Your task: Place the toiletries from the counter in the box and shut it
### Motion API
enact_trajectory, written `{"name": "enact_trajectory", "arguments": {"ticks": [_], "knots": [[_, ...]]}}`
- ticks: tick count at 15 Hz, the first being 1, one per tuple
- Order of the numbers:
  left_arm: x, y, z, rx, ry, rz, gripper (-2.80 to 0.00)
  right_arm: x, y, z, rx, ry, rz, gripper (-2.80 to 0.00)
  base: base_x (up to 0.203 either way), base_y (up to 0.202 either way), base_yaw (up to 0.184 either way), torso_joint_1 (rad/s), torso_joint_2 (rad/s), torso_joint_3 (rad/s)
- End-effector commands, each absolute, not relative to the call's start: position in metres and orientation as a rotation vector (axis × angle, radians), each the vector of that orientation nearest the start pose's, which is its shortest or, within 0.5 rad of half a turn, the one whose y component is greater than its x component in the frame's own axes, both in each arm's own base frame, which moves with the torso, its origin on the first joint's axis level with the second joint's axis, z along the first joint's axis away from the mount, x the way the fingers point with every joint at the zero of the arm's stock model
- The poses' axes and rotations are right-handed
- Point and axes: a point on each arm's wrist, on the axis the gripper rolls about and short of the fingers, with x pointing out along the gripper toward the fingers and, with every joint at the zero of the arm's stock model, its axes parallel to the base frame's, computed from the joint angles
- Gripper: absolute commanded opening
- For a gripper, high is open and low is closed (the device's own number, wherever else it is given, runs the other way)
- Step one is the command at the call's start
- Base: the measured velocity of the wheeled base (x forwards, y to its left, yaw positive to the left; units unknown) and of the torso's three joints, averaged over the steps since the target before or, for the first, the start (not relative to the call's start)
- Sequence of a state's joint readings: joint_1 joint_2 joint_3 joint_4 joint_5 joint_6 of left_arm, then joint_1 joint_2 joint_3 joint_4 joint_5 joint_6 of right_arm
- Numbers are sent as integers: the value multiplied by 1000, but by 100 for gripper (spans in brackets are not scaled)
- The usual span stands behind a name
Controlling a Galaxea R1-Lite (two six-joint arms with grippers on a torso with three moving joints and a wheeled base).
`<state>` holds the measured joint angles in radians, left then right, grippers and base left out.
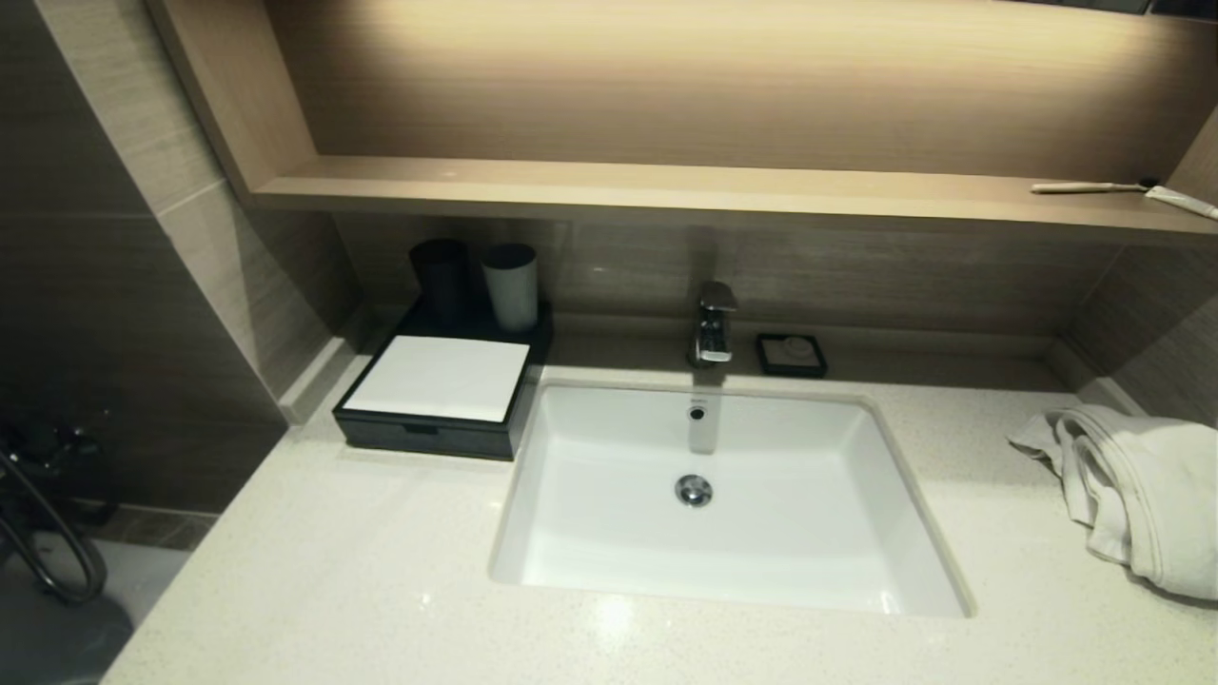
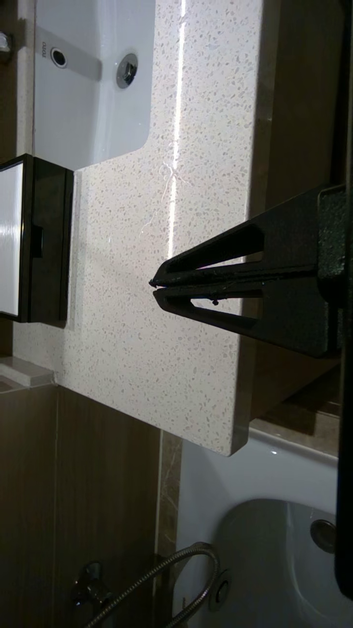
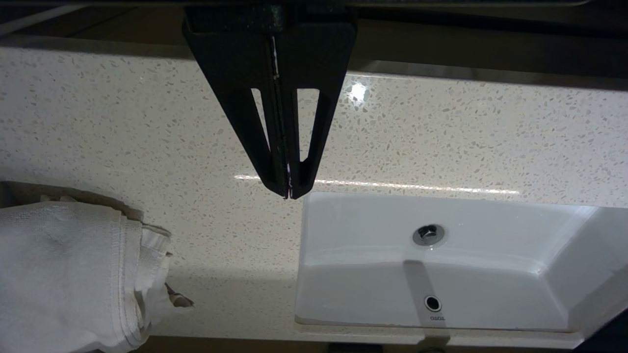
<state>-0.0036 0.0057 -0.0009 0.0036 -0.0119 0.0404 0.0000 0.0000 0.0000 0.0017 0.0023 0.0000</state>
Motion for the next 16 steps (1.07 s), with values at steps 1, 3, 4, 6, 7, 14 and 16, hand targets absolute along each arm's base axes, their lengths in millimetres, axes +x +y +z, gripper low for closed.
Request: {"name": "enact_trajectory", "arguments": {"ticks": [1, 3, 4, 6, 7, 14, 16], "knots": [[-23, 0, 75, 38, 1, -16, -280, -23, 0, 75, 0, 2, 3, -280, 0, 0, 0, 0, 0, 0], [-23, 0, 75, 37, 1, -16, -280, -23, 0, 75, 0, 2, 2, -280, 0, 0, 0, 0, 0, 0], [-23, 0, 75, 37, 1, -16, -280, -23, 0, 75, 0, 2, 3, -280, 0, 0, 0, 0, 0, 0], [-23, 0, 75, 38, 1, -15, -280, -23, 0, 75, 0, 2, 3, -280, 0, 0, 0, 0, 0, 0], [-23, 0, 75, 38, 1, -15, -280, -23, 0, 75, 0, 2, 3, -280, 0, 0, 0, 0, 0, 0], [-23, 0, 75, 37, 1, -17, -280, -23, 0, 75, 0, 2, 3, -280, 0, 0, 0, 0, 0, 0], [-23, 0, 75, 37, 1, -16, -280, -23, 0, 75, 0, 2, 3, -280, 0, 0, 0, 0, 0, 0]]}}
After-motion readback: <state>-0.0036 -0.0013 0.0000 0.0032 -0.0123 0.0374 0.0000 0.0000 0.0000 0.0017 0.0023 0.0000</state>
